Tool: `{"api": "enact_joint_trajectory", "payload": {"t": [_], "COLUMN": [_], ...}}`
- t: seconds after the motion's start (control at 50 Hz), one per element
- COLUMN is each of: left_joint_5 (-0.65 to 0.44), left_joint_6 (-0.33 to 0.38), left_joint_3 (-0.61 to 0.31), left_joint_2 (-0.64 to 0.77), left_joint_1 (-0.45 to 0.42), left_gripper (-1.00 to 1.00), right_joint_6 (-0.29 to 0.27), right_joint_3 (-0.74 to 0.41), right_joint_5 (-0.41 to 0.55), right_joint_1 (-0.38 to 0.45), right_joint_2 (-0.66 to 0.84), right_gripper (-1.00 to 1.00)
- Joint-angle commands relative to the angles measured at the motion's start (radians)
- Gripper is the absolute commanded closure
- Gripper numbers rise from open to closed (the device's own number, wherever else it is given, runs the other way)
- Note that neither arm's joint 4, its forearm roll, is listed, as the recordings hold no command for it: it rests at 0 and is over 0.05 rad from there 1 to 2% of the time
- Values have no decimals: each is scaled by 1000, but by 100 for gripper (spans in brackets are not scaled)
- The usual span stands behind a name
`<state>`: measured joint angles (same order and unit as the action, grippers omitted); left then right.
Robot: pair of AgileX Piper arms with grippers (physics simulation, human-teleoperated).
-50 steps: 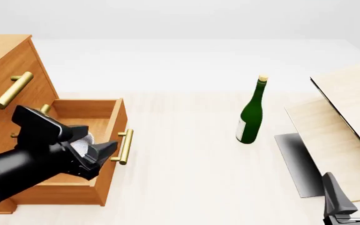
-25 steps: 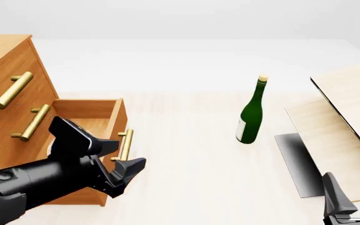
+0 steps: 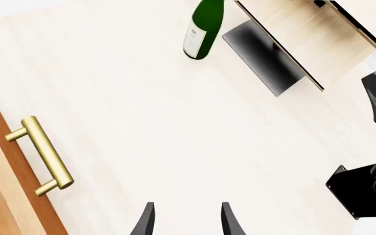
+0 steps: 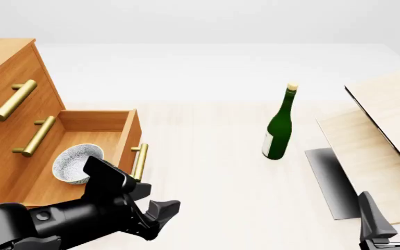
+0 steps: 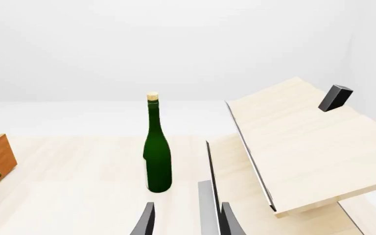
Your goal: Put the bowl in the bottom drawer of the cabinet and close it.
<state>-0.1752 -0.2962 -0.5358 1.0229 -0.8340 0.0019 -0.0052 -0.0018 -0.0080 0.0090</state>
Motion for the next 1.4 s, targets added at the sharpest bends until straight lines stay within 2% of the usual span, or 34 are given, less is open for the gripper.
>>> {"api": "enact_joint_trajectory", "payload": {"t": [0.02, 0.18, 0.32, 0.36, 0.54, 0.56, 0.6, 0.78, 1.06, 1.24, 1.26, 1.4], "left_joint_5": [51, 99, 109, 129, 130, 127, 144, 160, 182, 174, 160, 168], "left_joint_6": [-117, -164, -157, -175, -149, -136, -157, -129, -110, -65, -38, -43], "left_joint_3": [75, 127, 163, 183, 211, 213, 226, 253, 280, 284, 277, 282], "left_joint_2": [44, 69, 62, 70, 58, 52, 67, 80, 93, 78, 64, 70], "left_joint_1": [20, 53, 132, 124, 232, 264, 264, 353, 439, 518, 545, 556], "left_gripper": [-100, -100, -100, -100, -100, -100, -100, -100, -100, -100, -100, -100], "right_joint_6": [0, 0, 0, 0, 0, 0, 0, 0, 0, -1, 0, 0], "right_joint_3": [0, 0, 0, 0, 0, 0, 0, 0, 0, 0, 0, 0], "right_joint_5": [1, 1, 1, 1, 1, 1, 1, 1, 1, 1, 1, 1], "right_joint_1": [0, 0, 0, 0, 0, 0, 0, 0, 0, 0, 0, 0], "right_joint_2": [-1, -1, -1, -1, -1, -1, -1, -1, -1, -1, -1, -1], "right_gripper": [-100, -100, -100, -100, -100, -100, -100, -100, -100, -100, -100, -100]}}
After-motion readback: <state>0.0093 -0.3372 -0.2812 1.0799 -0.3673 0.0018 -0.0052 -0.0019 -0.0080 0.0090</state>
